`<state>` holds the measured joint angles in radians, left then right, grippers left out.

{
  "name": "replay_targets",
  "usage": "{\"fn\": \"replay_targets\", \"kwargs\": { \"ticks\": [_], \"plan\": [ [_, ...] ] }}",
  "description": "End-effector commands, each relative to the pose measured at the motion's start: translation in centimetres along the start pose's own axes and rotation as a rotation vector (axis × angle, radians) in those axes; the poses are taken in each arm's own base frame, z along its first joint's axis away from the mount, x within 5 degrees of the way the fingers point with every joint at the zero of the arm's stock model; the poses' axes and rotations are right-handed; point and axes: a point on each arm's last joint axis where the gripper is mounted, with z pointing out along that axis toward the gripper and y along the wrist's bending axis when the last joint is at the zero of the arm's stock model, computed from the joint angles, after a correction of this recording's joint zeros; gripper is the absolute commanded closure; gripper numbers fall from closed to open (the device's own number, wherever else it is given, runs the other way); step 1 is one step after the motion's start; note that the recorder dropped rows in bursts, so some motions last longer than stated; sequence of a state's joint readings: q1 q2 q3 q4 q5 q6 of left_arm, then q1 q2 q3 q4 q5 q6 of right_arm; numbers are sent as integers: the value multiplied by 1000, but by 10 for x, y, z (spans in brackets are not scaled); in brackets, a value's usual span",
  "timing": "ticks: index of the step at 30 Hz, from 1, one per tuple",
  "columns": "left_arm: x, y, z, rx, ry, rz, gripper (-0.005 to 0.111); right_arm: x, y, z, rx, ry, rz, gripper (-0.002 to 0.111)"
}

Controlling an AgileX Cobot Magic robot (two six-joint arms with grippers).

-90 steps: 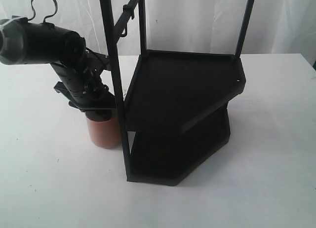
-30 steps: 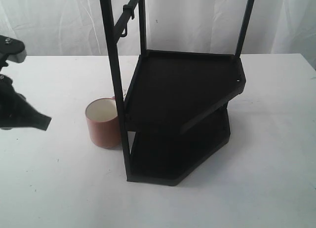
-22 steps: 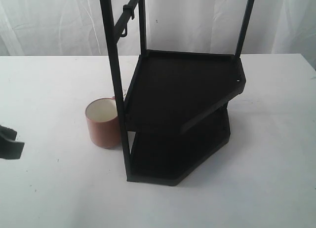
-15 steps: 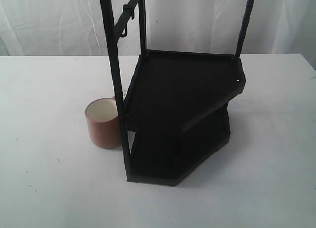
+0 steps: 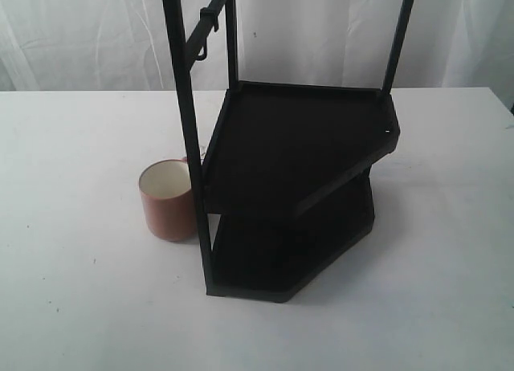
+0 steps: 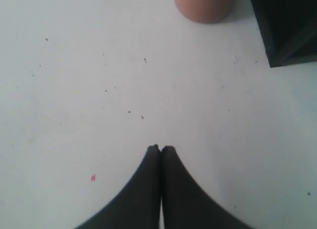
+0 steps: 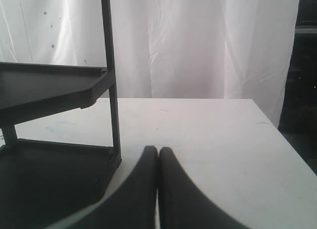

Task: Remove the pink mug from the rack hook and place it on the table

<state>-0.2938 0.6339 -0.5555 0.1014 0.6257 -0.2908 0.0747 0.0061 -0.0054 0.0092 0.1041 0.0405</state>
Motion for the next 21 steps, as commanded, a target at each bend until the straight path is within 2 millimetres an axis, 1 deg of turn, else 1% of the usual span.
{"fn": "replay_targets", "kwargs": {
  "ticks": [1,5,7,9,12,14,19,21],
  "plan": [
    [-14,-1,-1,17,-172,2,107,2,0,0,5,4,0,108],
    [-28,-3,-4,41,-352,13,107,2,0,0,5,4,0,108],
    [-30,-4,-8,44,-427,44,107,2,0,0,5,4,0,108],
    [-27,-3,-14,38,-495,98,107,2,0,0,5,4,0,108],
    [-14,-3,-21,21,-580,224,107,2,0,0,5,4,0,108],
    [-1,-2,-23,6,-622,276,107,2,0,0,5,4,0,108],
    [34,6,-14,-57,-656,261,107,2,0,0,5,4,0,108],
    [49,9,-6,-85,-655,246,107,2,0,0,5,4,0,108]
  ]
}}
